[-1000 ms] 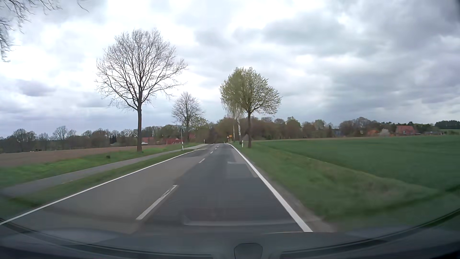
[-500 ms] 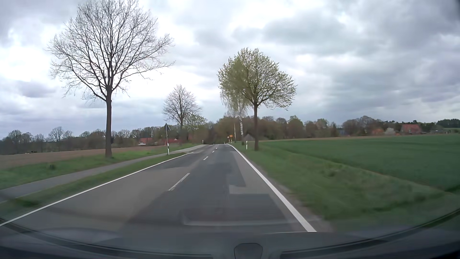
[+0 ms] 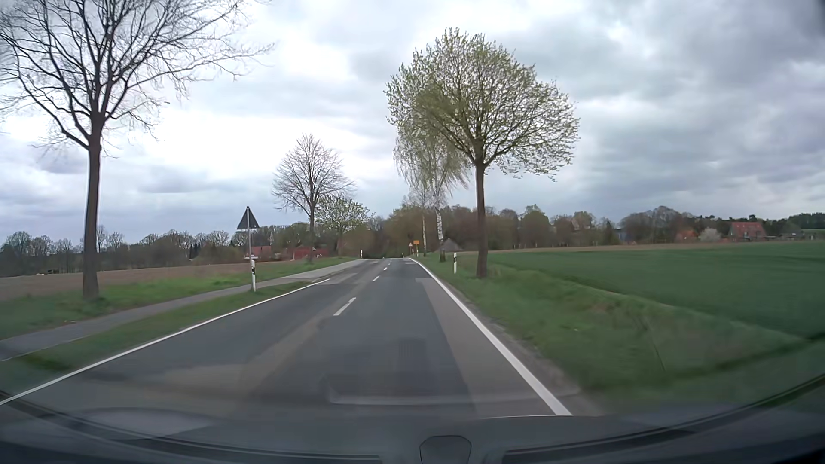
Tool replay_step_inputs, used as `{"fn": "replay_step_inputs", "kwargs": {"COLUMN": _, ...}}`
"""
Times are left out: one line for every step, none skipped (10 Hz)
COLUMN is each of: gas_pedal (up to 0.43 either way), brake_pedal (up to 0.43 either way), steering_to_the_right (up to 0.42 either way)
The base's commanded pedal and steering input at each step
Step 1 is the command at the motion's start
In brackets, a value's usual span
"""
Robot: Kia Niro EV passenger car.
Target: Follow the waypoints while adhering to traffic rules and regulations
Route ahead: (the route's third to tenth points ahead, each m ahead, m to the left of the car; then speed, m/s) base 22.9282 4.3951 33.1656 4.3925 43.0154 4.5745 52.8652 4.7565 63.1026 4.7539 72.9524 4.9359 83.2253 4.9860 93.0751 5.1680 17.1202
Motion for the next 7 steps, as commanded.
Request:
{"fn": "replay_step_inputs", "kwargs": {"gas_pedal": 0.0, "brake_pedal": 0.006, "steering_to_the_right": -0.005}}
{"fn": "replay_step_inputs", "kwargs": {"gas_pedal": 0.0, "brake_pedal": 0.006, "steering_to_the_right": -0.006}}
{"fn": "replay_step_inputs", "kwargs": {"gas_pedal": 0.0, "brake_pedal": 0.006, "steering_to_the_right": -0.006}}
{"fn": "replay_step_inputs", "kwargs": {"gas_pedal": 0.0, "brake_pedal": 0.006, "steering_to_the_right": -0.006}}
{"fn": "replay_step_inputs", "kwargs": {"gas_pedal": 0.0, "brake_pedal": 0.012, "steering_to_the_right": -0.006}}
{"fn": "replay_step_inputs", "kwargs": {"gas_pedal": 0.0, "brake_pedal": 0.012, "steering_to_the_right": -0.006}}
{"fn": "replay_step_inputs", "kwargs": {"gas_pedal": 0.0, "brake_pedal": 0.012, "steering_to_the_right": -0.008}}
